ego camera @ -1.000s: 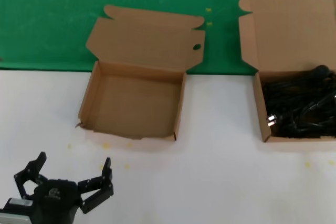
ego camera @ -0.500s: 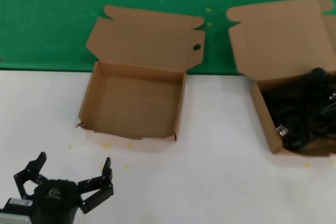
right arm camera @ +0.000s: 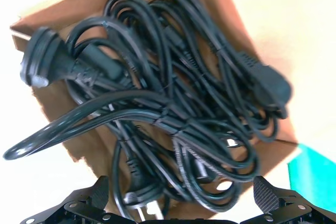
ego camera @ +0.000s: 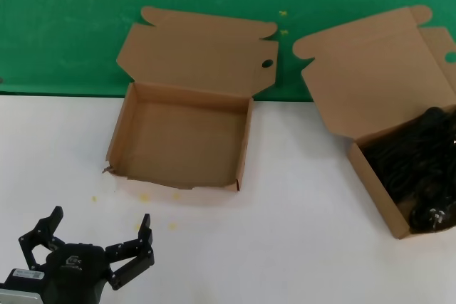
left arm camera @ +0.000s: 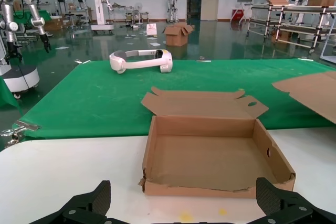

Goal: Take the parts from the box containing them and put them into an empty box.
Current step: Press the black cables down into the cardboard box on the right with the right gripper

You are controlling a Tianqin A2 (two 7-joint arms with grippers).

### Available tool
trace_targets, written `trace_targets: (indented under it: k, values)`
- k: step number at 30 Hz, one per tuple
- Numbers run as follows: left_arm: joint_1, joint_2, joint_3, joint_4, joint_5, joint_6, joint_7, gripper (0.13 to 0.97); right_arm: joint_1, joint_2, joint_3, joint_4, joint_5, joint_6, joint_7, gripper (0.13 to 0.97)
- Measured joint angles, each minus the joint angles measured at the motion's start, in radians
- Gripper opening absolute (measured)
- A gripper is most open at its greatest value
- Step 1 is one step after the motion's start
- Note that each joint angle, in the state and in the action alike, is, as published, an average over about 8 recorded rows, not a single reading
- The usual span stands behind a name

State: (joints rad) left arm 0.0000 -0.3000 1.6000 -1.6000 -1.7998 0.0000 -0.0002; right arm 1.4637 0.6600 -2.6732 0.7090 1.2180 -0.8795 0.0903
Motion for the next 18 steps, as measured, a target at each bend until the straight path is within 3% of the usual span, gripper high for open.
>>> trace_targets:
  k: [10,18]
  values:
    - [0.000,0.000,0.000,0.000,0.000,0.000,-0.001,0.966,-0.027,0.002,0.125,0.107,-0.154,-0.074,0.081,0.966]
    - [0.000,0.000,0.000,0.000,0.001,0.000,-0.001,0.966,-0.040,-0.058,0.200,0.064,-0.203,-0.066,-0.020,0.966]
